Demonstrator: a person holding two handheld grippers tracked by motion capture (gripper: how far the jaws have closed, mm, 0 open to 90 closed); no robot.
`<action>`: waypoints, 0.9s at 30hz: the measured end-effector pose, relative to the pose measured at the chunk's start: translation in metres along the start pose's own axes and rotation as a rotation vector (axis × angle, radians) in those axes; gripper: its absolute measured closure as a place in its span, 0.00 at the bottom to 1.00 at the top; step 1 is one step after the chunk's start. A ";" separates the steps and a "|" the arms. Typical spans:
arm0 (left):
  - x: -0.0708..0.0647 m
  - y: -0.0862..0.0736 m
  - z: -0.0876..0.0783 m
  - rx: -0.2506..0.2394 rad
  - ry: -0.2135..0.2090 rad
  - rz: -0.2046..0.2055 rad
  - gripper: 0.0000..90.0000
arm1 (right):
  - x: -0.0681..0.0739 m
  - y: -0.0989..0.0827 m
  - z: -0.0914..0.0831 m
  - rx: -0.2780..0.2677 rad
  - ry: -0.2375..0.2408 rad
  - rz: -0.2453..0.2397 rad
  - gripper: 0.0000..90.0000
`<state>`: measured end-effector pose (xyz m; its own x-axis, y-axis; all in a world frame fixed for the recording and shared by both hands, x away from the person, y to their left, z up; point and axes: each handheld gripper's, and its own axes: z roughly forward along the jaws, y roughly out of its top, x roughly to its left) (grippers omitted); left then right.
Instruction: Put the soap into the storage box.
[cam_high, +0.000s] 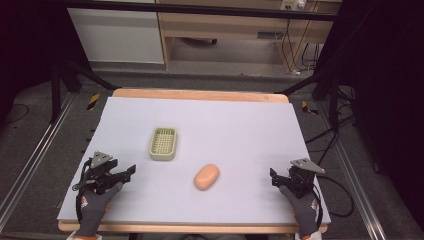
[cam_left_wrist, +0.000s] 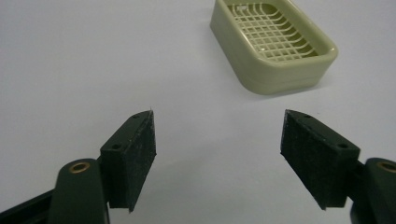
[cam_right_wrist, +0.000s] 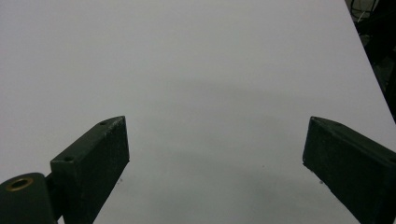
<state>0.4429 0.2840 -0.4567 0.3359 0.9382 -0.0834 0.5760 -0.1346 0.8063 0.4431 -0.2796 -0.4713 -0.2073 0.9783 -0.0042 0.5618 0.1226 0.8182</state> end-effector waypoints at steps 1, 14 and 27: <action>-0.002 0.000 -0.001 0.001 -0.003 0.003 0.31 | 0.000 0.000 0.001 0.005 0.002 -0.003 0.08; -0.020 0.005 -0.003 -0.023 -0.055 0.034 0.34 | 0.002 -0.001 -0.001 0.015 -0.015 -0.011 0.08; -0.041 0.018 -0.001 -0.027 -0.107 0.071 0.31 | 0.003 -0.001 -0.002 0.011 -0.019 -0.017 0.08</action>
<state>0.4385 0.2438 -0.4382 0.4536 0.8870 -0.0859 0.5276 -0.1896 0.8280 0.4403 -0.2769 -0.4715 -0.2021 0.9789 -0.0288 0.5670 0.1409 0.8116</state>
